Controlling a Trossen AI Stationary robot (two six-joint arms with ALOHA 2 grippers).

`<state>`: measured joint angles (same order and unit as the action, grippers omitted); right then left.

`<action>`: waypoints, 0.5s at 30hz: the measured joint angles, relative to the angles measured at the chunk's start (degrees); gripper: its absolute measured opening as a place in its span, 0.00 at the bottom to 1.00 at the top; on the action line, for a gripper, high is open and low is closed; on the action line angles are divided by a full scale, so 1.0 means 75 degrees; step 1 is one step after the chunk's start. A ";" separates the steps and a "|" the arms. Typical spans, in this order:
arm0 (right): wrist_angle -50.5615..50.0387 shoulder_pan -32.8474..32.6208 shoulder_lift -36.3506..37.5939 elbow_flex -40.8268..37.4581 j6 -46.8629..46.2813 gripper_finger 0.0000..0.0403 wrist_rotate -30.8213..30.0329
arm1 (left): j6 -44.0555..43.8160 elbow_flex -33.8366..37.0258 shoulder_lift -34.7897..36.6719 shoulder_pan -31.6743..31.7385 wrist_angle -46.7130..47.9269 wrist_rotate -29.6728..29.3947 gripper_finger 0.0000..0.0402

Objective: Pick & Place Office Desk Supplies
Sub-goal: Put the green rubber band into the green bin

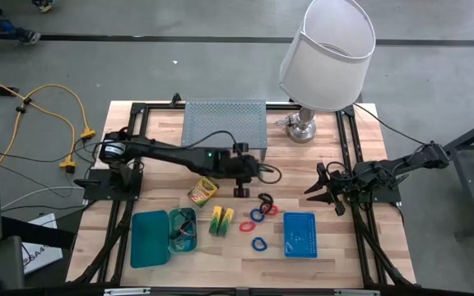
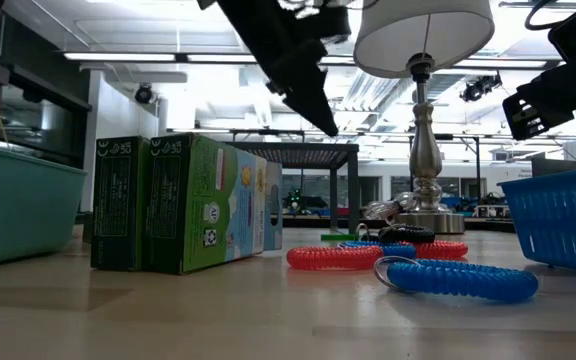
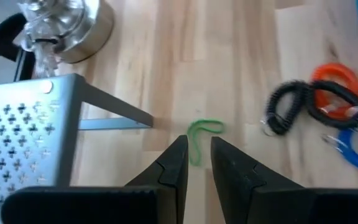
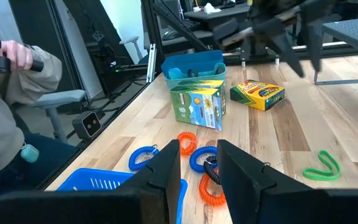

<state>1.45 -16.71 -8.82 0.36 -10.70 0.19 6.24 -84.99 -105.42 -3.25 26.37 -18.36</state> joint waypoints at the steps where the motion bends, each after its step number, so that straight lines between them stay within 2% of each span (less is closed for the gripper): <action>1: 0.0000 0.0000 -0.0003 0.0000 0.0000 0.23 0.0000 | 0.0000 0.0000 -0.0023 0.0050 0.0014 0.0001 0.16; 9: -0.0018 0.0000 -0.0003 -0.0003 0.0000 0.23 0.0000 | -0.0002 -0.0004 -0.0442 0.0070 -0.0389 -0.0030 0.16; 15: -0.0045 -0.0003 -0.0066 -0.0001 0.0000 0.23 0.0010 | 0.0222 -0.0001 -0.0948 -0.0176 -0.0940 -0.0595 0.16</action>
<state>1.11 -16.73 -9.31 0.35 -10.70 0.26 7.90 -84.99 -112.54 -4.57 19.32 -22.83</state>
